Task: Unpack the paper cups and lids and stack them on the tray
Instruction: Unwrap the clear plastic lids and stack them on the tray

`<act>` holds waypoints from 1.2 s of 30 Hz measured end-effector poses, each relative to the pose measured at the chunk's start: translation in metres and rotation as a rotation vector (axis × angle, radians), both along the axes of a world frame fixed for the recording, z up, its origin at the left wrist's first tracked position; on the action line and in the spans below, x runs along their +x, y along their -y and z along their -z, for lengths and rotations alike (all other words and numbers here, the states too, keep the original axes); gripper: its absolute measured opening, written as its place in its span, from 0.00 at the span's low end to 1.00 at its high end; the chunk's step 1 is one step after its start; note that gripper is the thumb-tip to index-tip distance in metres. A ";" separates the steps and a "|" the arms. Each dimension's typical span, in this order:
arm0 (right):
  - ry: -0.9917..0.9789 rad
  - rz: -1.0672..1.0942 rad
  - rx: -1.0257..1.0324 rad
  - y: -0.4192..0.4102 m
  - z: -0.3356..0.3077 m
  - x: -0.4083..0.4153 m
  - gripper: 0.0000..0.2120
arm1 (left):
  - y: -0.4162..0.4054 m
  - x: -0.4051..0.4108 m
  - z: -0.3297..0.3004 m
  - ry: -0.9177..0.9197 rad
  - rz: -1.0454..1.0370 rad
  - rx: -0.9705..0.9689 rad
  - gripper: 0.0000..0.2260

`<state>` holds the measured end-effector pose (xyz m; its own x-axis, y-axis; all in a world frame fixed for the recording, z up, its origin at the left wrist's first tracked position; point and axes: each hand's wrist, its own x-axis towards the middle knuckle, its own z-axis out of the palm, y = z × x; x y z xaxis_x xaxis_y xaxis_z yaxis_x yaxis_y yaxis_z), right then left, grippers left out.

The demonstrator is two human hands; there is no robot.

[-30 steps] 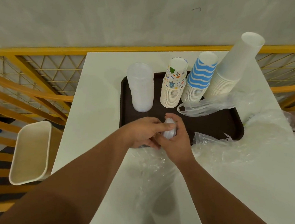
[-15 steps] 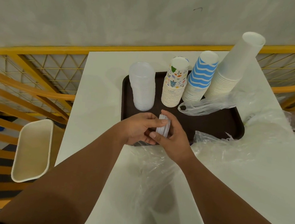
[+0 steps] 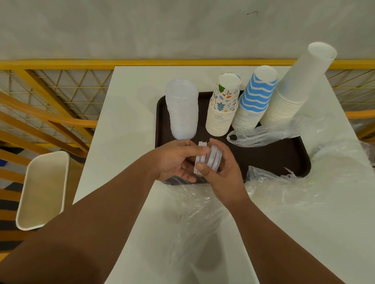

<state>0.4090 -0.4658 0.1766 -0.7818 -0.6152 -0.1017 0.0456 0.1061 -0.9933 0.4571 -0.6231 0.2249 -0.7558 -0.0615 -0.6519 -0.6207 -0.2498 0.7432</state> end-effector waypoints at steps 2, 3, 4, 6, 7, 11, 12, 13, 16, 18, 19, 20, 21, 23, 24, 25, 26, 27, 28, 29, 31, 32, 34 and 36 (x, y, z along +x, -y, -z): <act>-0.006 0.029 0.009 0.000 0.000 0.000 0.28 | 0.002 0.000 -0.004 0.024 0.014 -0.103 0.21; -0.009 0.044 0.005 0.000 0.000 0.000 0.28 | 0.003 0.000 -0.006 0.037 0.034 -0.177 0.19; -0.010 0.058 0.001 -0.001 0.002 0.000 0.29 | 0.004 0.000 -0.009 0.048 0.066 -0.267 0.19; -0.005 0.085 0.005 -0.003 0.003 0.001 0.30 | 0.005 0.003 -0.023 0.059 0.134 -0.470 0.19; 0.000 0.099 0.010 -0.003 0.004 0.001 0.30 | 0.006 0.003 -0.034 0.057 0.165 -0.550 0.19; 0.028 0.127 0.006 -0.004 0.008 0.001 0.30 | 0.012 0.001 -0.093 -0.034 0.234 -0.708 0.23; 0.031 0.130 0.008 -0.004 0.010 0.001 0.31 | 0.014 -0.001 -0.107 -0.079 0.240 -0.803 0.24; 0.032 0.129 0.019 -0.003 0.010 0.001 0.32 | 0.018 -0.005 -0.118 -0.124 0.238 -0.929 0.26; 0.027 0.122 0.068 0.000 0.010 0.000 0.34 | 0.034 -0.023 -0.135 -0.216 0.232 -1.251 0.29; 0.021 0.120 0.076 0.001 0.010 -0.001 0.35 | 0.046 -0.040 -0.136 -0.206 0.278 -1.354 0.30; 0.018 0.121 0.076 0.001 0.010 -0.001 0.35 | 0.051 -0.049 -0.134 -0.192 0.316 -1.391 0.30; 0.017 0.121 0.076 0.001 0.010 -0.002 0.34 | 0.056 -0.056 -0.131 -0.179 0.353 -1.414 0.30; 0.017 0.118 0.077 0.001 0.011 -0.002 0.34 | 0.061 -0.063 -0.128 -0.166 0.384 -1.422 0.30; 0.021 0.112 0.076 0.000 0.011 -0.001 0.33 | 0.066 -0.075 -0.124 -0.137 0.440 -1.421 0.31; 0.024 0.110 0.076 0.000 0.011 -0.001 0.32 | 0.067 -0.079 -0.122 -0.118 0.467 -1.417 0.32; 0.025 0.109 0.077 0.000 0.011 -0.001 0.32 | 0.067 -0.083 -0.119 -0.098 0.495 -1.415 0.32; 0.022 0.108 0.080 0.000 0.012 -0.001 0.33 | 0.067 -0.086 -0.116 -0.078 0.525 -1.416 0.32; 0.019 0.109 0.084 0.000 0.012 -0.001 0.34 | 0.067 -0.089 -0.113 -0.061 0.551 -1.419 0.32; 0.018 0.109 0.086 -0.001 0.012 -0.001 0.35 | 0.066 -0.091 -0.110 -0.048 0.569 -1.422 0.31; 0.017 0.108 0.086 -0.001 0.012 -0.002 0.35 | 0.065 -0.092 -0.108 -0.036 0.581 -1.424 0.31; 0.019 0.104 0.081 -0.002 0.012 -0.002 0.36 | 0.065 -0.094 -0.104 -0.018 0.595 -1.426 0.32; 0.023 0.103 0.081 -0.002 0.013 -0.003 0.36 | 0.065 -0.094 -0.102 -0.014 0.600 -1.430 0.32; 0.029 0.103 0.073 -0.002 0.013 -0.003 0.36 | 0.066 -0.096 -0.099 -0.010 0.615 -1.438 0.33; 0.016 0.107 0.068 -0.002 0.014 -0.003 0.35 | 0.066 -0.096 -0.099 -0.011 0.622 -1.445 0.36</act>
